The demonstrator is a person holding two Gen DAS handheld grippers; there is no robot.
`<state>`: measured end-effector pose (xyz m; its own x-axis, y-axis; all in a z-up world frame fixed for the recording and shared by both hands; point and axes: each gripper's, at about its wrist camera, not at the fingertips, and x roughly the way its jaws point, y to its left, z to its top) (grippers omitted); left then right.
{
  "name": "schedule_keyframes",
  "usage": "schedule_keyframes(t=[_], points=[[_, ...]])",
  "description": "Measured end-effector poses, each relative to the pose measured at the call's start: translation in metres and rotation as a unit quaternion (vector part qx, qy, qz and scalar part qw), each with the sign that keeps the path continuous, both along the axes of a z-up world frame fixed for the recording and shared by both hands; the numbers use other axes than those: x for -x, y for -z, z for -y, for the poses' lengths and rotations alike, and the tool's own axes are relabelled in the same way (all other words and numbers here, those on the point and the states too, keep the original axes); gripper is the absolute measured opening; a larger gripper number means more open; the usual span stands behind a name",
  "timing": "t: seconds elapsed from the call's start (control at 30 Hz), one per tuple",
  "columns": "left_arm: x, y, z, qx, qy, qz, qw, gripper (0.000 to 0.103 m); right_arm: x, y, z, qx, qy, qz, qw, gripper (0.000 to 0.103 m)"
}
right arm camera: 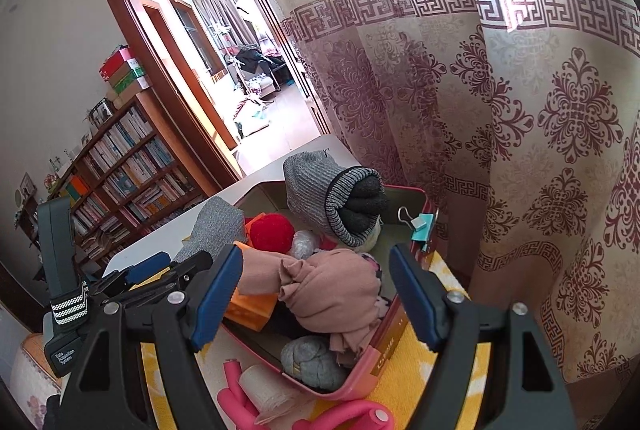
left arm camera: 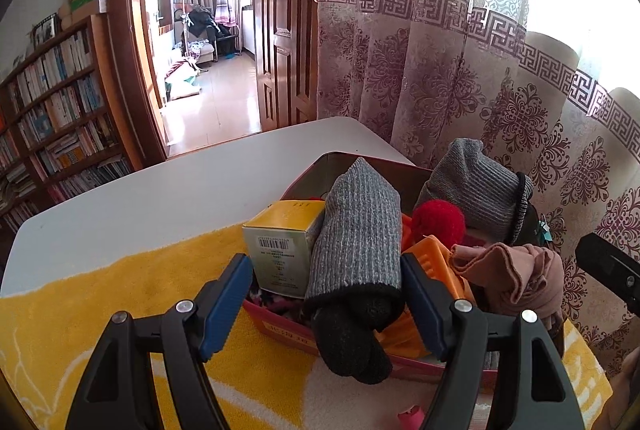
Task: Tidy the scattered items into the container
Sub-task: 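Carry the grey sock and red yarn ball into the red tin and release both, then grasp a pink foam knot toy with the left tool while the right tool grasps another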
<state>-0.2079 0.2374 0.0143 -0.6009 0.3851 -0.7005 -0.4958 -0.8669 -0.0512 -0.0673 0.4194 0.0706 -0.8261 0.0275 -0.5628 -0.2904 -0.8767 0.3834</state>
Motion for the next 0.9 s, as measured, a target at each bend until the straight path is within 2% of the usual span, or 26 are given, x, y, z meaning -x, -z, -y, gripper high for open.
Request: schedule_keyframes(t=[0.07, 0.13, 0.37, 0.63, 0.9], points=[[0.003, 0.006, -0.005, 0.011, -0.002, 0.006, 0.9999, 0.076, -0.001, -0.001, 0.001, -0.006, 0.000, -0.002, 1.000, 0.079], [0.005, 0.009, -0.004, 0.003, -0.003, 0.010, 0.9999, 0.076, -0.002, -0.002, 0.002, -0.013, 0.001, -0.005, 1.000, 0.079], [0.000, 0.005, -0.004, 0.010, -0.007, 0.007, 0.9999, 0.076, -0.002, 0.001, 0.003, -0.016, -0.003, -0.004, 1.000, 0.079], [-0.018, -0.010, 0.006, -0.008, -0.007, 0.000, 0.9999, 0.076, -0.014, -0.008, 0.008, -0.026, -0.003, -0.010, 1.000, 0.079], [-0.039, -0.016, 0.018, -0.015, 0.004, 0.008, 0.9998, 0.076, -0.040, -0.004, 0.011, -0.030, -0.004, 0.006, 1.000, 0.079]])
